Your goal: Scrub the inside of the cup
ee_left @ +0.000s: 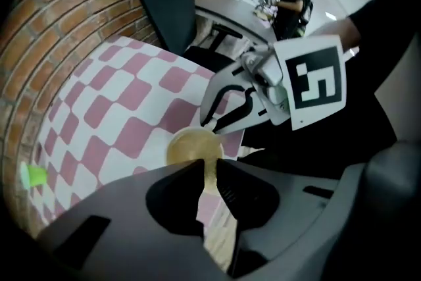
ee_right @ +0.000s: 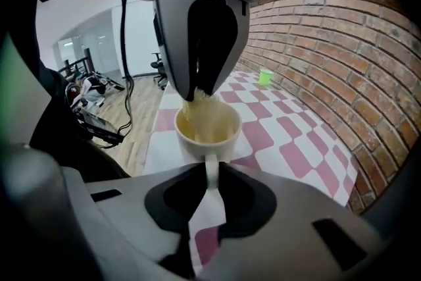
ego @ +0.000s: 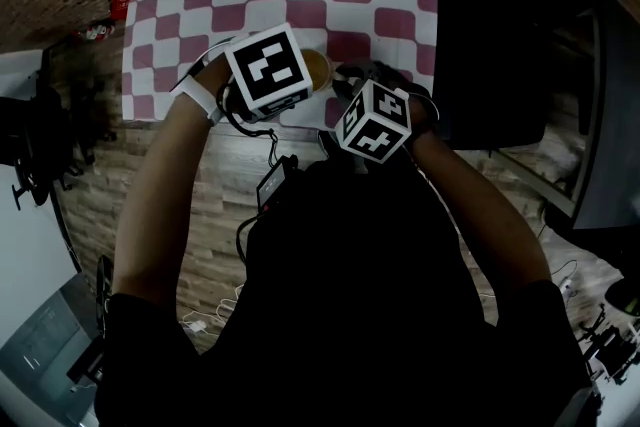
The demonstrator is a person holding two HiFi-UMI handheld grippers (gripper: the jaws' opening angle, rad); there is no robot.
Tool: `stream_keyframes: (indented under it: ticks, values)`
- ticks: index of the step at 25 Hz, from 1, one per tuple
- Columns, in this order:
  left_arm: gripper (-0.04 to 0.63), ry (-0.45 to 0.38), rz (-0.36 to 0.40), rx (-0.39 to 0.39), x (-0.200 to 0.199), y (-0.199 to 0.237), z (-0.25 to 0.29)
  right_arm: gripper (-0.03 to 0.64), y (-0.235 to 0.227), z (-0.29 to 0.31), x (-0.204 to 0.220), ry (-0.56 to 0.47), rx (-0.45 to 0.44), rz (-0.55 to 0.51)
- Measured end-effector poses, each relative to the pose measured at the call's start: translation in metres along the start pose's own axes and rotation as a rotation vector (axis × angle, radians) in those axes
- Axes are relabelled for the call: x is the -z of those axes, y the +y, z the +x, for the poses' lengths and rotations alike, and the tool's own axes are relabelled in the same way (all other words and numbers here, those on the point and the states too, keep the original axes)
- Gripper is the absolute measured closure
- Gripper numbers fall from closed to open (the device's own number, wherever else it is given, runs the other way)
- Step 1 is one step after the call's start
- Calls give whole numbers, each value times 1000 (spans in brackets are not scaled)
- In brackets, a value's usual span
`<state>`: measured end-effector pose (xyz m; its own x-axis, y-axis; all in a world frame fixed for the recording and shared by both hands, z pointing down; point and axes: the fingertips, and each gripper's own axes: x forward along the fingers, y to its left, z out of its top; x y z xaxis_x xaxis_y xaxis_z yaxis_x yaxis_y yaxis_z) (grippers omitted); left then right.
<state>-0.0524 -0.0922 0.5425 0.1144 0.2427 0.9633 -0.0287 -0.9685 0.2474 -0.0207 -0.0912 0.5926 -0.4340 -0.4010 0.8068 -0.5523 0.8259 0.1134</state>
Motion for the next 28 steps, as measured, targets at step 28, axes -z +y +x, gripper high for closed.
stream_keyframes:
  ticks: [28]
  values:
    - [528, -1197, -713, -561, 31, -11, -165, 545, -57, -144, -36, -459, 158, 433]
